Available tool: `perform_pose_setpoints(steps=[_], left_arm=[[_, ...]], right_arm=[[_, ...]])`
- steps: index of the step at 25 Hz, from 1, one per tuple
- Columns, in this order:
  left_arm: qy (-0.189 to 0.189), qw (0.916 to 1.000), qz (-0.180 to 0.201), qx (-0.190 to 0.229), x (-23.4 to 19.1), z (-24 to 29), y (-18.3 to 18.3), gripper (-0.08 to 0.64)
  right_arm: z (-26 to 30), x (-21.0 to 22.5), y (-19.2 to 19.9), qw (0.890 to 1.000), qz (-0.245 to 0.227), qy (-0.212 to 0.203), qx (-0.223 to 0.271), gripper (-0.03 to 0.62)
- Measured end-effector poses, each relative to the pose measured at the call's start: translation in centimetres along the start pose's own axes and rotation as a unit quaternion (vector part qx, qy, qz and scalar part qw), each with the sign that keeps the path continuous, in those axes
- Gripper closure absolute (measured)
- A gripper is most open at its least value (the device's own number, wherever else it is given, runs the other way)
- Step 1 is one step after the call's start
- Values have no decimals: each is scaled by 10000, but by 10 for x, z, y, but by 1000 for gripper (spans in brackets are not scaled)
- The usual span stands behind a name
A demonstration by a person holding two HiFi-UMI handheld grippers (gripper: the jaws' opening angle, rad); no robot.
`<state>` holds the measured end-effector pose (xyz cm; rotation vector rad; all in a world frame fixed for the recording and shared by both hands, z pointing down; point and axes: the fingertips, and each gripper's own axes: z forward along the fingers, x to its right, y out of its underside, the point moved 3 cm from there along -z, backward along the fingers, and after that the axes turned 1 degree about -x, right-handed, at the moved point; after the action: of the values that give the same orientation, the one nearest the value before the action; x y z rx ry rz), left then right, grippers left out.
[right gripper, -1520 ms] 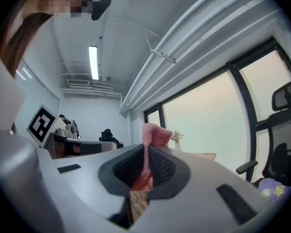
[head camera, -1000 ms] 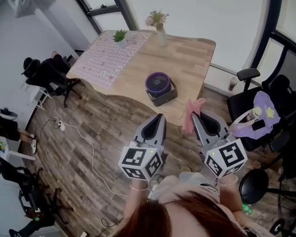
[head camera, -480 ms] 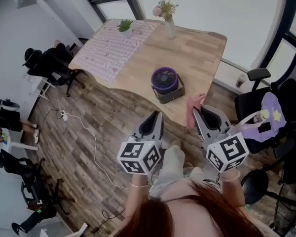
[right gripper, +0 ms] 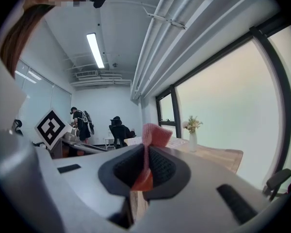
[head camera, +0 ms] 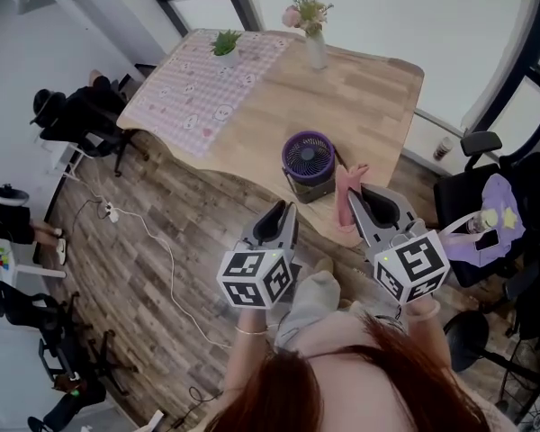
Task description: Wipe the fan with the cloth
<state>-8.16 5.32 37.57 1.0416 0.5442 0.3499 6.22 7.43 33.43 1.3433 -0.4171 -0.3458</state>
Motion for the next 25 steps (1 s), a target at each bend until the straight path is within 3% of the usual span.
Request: perform_pose_setpoints(steps=[2,12,25], left_arm=[[29,9999,-34,-106,-11,10,0,489],[37,9951,-474,-867,-70,60,19,486],[432,9667,-1325,-2145,-122,124,70,474]], right_arm=[[15,4,-1,10000,-19,7,-47,569],[87,14,7,9980,-407,41,-477,569],[171,17,36,9887,-962,-165,-1135,569]])
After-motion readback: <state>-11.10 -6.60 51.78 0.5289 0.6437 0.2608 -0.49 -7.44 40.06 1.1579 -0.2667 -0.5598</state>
